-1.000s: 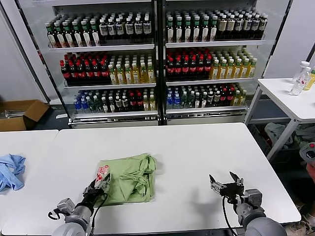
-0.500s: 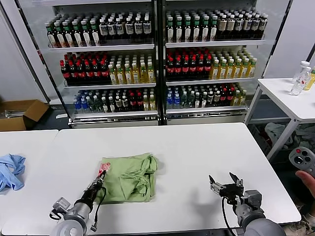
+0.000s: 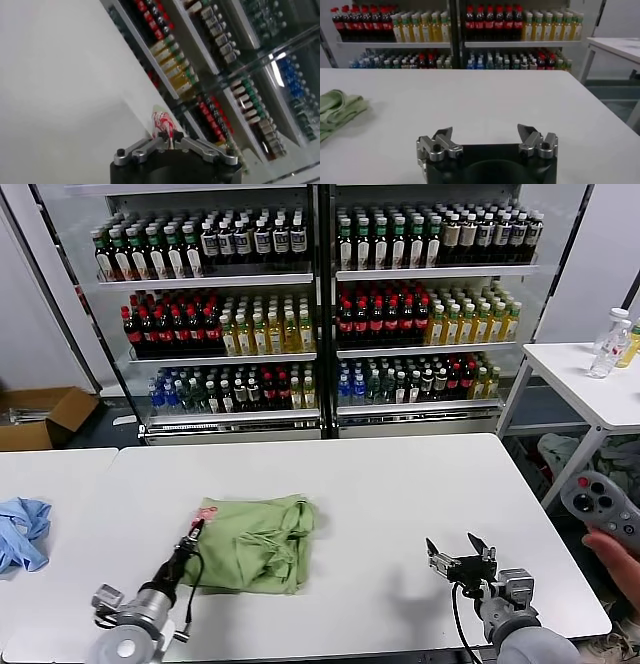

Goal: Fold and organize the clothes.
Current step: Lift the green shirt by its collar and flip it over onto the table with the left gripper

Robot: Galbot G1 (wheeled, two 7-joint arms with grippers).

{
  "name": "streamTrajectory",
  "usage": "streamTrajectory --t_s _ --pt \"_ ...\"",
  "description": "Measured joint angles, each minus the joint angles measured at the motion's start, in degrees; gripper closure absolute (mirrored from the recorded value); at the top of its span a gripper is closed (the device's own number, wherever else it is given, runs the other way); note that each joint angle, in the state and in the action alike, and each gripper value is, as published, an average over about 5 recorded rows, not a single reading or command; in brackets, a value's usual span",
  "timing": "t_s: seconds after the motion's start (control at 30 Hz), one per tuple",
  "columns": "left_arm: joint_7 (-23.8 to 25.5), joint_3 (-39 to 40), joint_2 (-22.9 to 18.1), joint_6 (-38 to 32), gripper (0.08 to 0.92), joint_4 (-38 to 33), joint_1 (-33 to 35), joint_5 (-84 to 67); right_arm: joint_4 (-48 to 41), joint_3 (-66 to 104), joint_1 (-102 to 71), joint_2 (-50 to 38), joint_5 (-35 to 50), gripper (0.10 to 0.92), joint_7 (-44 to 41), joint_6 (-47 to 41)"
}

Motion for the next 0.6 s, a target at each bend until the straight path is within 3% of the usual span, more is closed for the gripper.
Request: streamTrajectory --t_s 0.2,0.43,0.6 --pt "-0.52 -7.32 3.29 1.16 0.893 -2.54 0.90 -1.02 -0.81 -0.97 1.17 0.37 0.29 0.203 -0.06 0.07" --pt "-1.45 -18.40 10.16 3.43 0.893 -7.64 2.15 -0.29 -0.98 -1.83 2.43 0.94 0.70 0.203 -0.26 0.27" --pt "-1.58 -21.35 13.34 4.59 0.893 -12.65 2.52 1.49 -0.53 -1.72 2.40 1.12 0.87 0.203 -0.46 0.56"
